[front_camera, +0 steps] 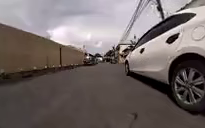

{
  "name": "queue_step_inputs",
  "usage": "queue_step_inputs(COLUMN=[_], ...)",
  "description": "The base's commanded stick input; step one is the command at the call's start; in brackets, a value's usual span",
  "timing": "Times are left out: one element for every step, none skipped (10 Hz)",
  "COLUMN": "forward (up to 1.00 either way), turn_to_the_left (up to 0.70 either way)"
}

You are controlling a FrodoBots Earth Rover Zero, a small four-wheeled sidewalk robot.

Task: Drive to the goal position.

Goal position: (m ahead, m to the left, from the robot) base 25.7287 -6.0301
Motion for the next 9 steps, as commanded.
queue_step_inputs(forward=[0.7,0.7,0.7,0.7,0.7,0.7,0.7,0.7,0.7], turn_to_the_left=[0.0,0.0,0.0,0.0,0.0,0.0,0.0,0.0,0.0])
